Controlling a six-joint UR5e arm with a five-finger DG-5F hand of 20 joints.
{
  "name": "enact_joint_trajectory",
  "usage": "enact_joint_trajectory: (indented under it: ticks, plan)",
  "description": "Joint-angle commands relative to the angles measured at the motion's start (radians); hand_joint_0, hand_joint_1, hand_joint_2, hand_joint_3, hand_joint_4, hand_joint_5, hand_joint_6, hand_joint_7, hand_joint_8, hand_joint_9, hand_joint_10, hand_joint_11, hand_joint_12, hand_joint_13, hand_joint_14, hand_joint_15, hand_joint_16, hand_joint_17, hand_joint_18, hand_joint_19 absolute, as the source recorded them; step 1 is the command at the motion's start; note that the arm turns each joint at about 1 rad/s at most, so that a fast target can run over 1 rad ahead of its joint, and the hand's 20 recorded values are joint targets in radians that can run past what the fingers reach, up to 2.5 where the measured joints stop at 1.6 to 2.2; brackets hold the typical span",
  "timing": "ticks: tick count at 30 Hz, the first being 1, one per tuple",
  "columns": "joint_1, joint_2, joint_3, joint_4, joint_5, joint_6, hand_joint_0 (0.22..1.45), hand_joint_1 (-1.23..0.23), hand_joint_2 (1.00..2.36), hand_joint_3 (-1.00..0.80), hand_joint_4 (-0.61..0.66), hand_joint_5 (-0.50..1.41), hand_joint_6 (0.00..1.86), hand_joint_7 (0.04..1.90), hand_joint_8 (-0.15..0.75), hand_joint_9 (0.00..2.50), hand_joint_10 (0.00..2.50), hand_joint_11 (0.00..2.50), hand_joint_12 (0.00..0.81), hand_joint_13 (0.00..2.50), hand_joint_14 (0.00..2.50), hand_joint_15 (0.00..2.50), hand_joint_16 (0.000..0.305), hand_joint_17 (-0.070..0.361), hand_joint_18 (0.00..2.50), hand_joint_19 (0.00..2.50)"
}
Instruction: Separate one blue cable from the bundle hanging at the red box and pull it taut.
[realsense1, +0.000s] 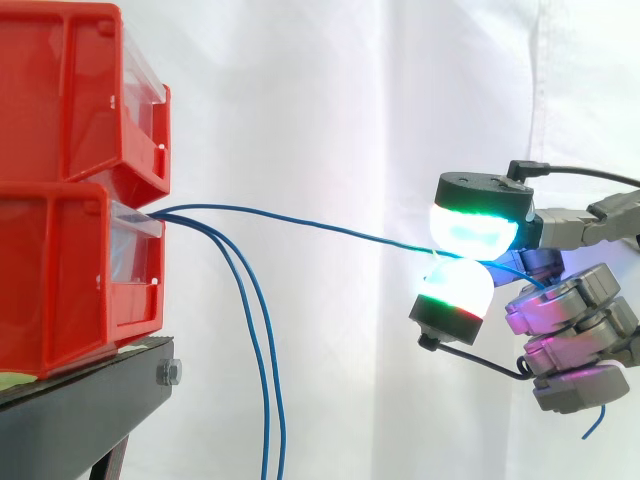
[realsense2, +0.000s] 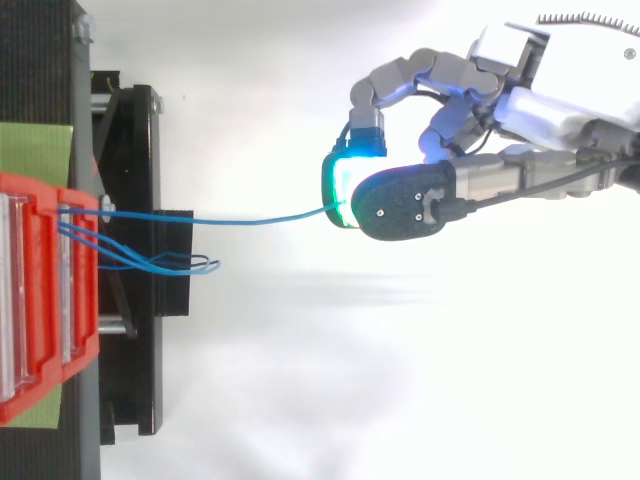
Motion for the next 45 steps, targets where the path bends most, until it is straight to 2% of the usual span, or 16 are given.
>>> enact_joint_trajectory:
  ticks: [1,45]
  plan:
    - [0.000,0.000,-0.001,0.000,0.000,0.000,0.78,-0.72,1.02,-0.25,-0.13,-0.23,0.94,1.29,0.254,1.12,1.18,1.58,0.319,1.01,1.85,1.45,0.035,0.079,1.12,1.64]
    - [0.000,0.000,-0.001,0.000,0.001,0.000,0.78,-0.71,1.02,-0.26,-0.13,-0.23,0.94,1.28,0.258,1.12,1.21,1.56,0.312,1.01,1.87,1.44,0.035,0.079,1.13,1.63]
